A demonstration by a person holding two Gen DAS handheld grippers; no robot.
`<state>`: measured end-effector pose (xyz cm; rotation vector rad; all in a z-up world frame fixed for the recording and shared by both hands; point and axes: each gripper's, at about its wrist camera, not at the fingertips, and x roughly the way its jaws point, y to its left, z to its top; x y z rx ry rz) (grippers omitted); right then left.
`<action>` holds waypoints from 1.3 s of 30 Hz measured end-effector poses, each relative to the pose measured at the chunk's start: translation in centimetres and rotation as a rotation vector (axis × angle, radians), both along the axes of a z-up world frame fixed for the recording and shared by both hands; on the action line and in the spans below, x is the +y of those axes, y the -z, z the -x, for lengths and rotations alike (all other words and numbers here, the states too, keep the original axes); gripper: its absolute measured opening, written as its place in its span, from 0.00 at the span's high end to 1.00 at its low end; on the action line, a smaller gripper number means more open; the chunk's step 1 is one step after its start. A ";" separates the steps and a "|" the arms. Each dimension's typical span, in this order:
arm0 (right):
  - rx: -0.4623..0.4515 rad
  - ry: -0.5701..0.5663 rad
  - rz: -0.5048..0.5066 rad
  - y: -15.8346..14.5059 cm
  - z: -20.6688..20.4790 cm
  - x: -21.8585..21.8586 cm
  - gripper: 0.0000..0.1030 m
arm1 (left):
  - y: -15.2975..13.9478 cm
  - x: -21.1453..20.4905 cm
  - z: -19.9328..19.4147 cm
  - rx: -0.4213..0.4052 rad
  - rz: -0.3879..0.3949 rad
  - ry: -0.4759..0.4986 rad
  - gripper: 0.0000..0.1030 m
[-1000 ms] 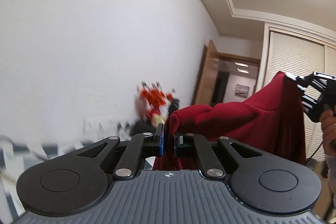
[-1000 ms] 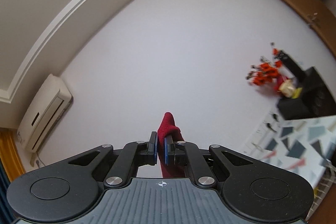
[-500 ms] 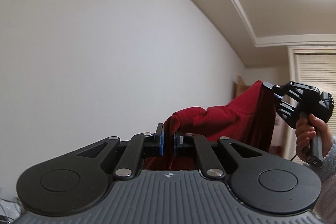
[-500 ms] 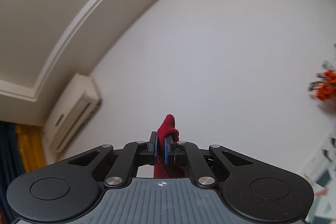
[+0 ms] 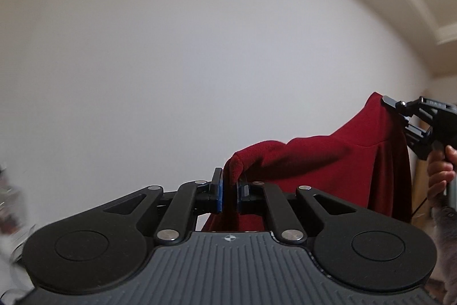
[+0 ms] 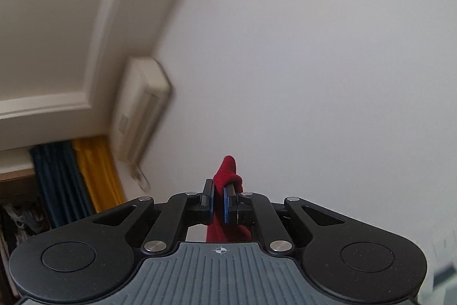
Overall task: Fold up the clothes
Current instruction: 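Hold the red sweatshirt up with both tools, stretching it between them, then lower the red sweatshirt onto the patterned mat with both tools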
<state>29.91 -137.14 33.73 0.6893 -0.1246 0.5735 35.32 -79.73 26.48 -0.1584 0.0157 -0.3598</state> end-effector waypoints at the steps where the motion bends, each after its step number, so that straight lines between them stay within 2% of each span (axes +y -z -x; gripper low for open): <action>1: 0.049 -0.007 -0.002 1.4 -2.5 -0.5 0.94 | 0.7 -0.8 -0.6 0.023 -0.026 -0.038 0.92; 6: 0.307 0.071 0.048 10.3 -14.3 -0.9 0.94 | 7.1 -5.0 -6.7 0.120 -0.241 -0.236 0.91; 8: 0.417 0.139 0.086 14.5 -18.0 0.2 0.94 | 10.1 -6.3 -9.8 0.169 -0.302 -0.266 0.92; 12: 0.550 0.281 0.146 22.6 -23.6 1.7 0.93 | 17.1 -8.9 -16.5 0.249 -0.436 -0.307 0.91; 14: 0.644 0.341 0.146 27.0 -25.4 1.7 0.74 | 21.0 -9.6 -20.2 0.358 -0.499 -0.280 0.88; 15: 0.681 0.374 0.164 29.1 -25.9 1.9 0.54 | 23.3 -9.9 -22.2 0.443 -0.546 -0.251 0.87; 16: 0.701 0.405 0.185 31.0 -25.9 2.3 0.44 | 25.6 -10.0 -23.4 0.521 -0.585 -0.221 0.85; 18: 0.747 0.430 0.212 34.2 -25.2 2.4 0.39 | 29.9 -9.1 -24.0 0.650 -0.633 -0.177 0.82; 19: 0.788 0.421 0.216 35.8 -24.4 1.8 0.39 | 32.1 -7.7 -23.2 0.700 -0.639 -0.166 0.79; 20: 0.830 0.406 0.214 37.3 -23.6 1.4 0.39 | 33.5 -6.5 -22.7 0.741 -0.624 -0.155 0.73; 21: 0.872 0.395 0.221 38.7 -22.6 1.2 0.39 | 33.9 -5.7 -22.0 0.777 -0.596 -0.144 0.67; 22: 0.913 0.391 0.244 39.9 -21.4 1.2 0.39 | 34.1 -5.0 -21.4 0.812 -0.567 -0.134 0.58; 25: 1.039 0.413 0.357 43.6 -17.8 1.2 0.38 | 34.8 -4.0 -19.6 0.896 -0.495 -0.110 0.52; 29: 1.180 0.446 0.428 46.7 -13.7 1.9 0.38 | 35.3 -1.7 -19.0 1.029 -0.376 -0.053 0.31; 30: 1.200 0.446 0.435 47.0 -12.8 2.4 0.38 | 35.7 -1.4 -19.1 1.057 -0.361 -0.030 0.29; 32: 1.212 0.449 0.465 47.0 -11.2 3.8 0.37 | 36.5 -2.0 -18.9 1.085 -0.393 -0.014 0.28; 34: 1.226 0.453 0.542 47.1 -10.2 5.5 0.31 | 37.0 -2.7 -18.5 1.103 -0.421 -0.006 0.28; 37: 1.257 0.417 0.634 47.0 -9.5 7.8 0.21 | 37.1 -3.4 -18.1 1.125 -0.398 0.038 0.28; 39: 1.284 0.388 0.697 47.2 -9.3 8.8 0.16 | 37.1 -3.8 -17.7 1.131 -0.422 0.049 0.26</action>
